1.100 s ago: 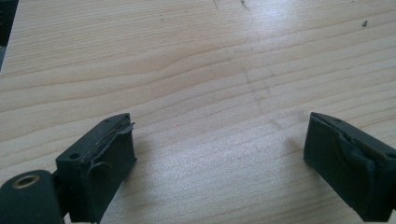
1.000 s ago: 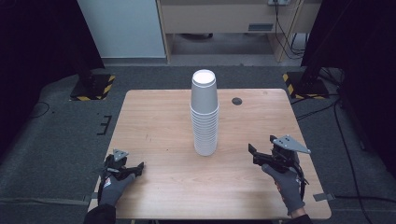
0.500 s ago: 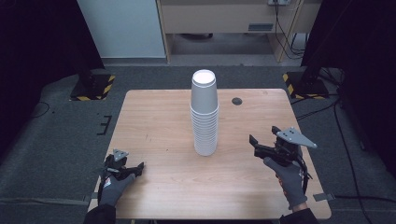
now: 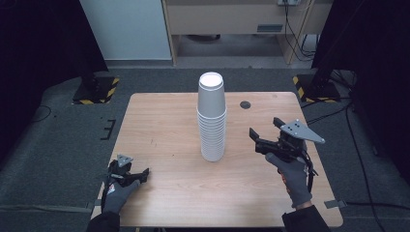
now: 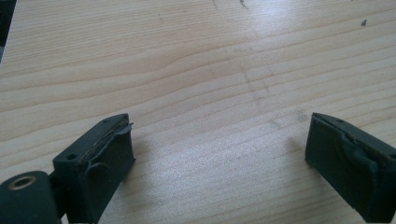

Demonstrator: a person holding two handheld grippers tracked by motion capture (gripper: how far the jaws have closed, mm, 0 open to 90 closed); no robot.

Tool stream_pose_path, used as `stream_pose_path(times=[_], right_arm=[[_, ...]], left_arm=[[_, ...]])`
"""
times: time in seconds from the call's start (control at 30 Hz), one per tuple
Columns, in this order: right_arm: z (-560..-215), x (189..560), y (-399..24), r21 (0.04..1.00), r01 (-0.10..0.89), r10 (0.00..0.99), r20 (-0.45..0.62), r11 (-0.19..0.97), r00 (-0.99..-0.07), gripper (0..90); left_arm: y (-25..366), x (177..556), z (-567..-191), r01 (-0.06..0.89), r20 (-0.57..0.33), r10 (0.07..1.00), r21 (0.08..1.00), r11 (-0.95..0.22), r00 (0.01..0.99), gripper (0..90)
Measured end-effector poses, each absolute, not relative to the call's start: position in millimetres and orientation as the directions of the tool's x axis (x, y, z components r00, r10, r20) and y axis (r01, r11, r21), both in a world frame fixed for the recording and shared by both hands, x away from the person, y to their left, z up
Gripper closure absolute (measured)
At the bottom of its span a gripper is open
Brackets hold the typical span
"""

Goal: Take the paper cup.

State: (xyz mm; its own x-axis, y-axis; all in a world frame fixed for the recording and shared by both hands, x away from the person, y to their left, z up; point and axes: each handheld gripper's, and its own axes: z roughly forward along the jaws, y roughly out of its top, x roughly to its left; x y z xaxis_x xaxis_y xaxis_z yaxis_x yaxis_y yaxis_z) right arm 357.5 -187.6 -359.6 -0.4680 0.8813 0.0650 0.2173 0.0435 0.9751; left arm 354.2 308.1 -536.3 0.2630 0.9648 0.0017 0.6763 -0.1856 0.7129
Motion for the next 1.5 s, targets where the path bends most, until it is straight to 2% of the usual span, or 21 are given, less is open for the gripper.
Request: stream_pose_path(times=[0.97, 1.5], right_arm=[[-309.8, 380.2, -138.0, 0.988, 0.145, 0.836, 0.045, 0.042, -0.546, 10.1], [-304.1, 395.4, -114.4, 0.989, 0.141, 0.820, 0.046, 0.042, -0.571, 10.0]], left_arm=[[308.1, 354.2, -536.3, 0.677, 0.001, 0.964, 0.712, -0.186, 0.265, 6.8], [308.2, 354.3, -536.3, 0.677, 0.001, 0.964, 0.712, -0.187, 0.265, 6.7]])
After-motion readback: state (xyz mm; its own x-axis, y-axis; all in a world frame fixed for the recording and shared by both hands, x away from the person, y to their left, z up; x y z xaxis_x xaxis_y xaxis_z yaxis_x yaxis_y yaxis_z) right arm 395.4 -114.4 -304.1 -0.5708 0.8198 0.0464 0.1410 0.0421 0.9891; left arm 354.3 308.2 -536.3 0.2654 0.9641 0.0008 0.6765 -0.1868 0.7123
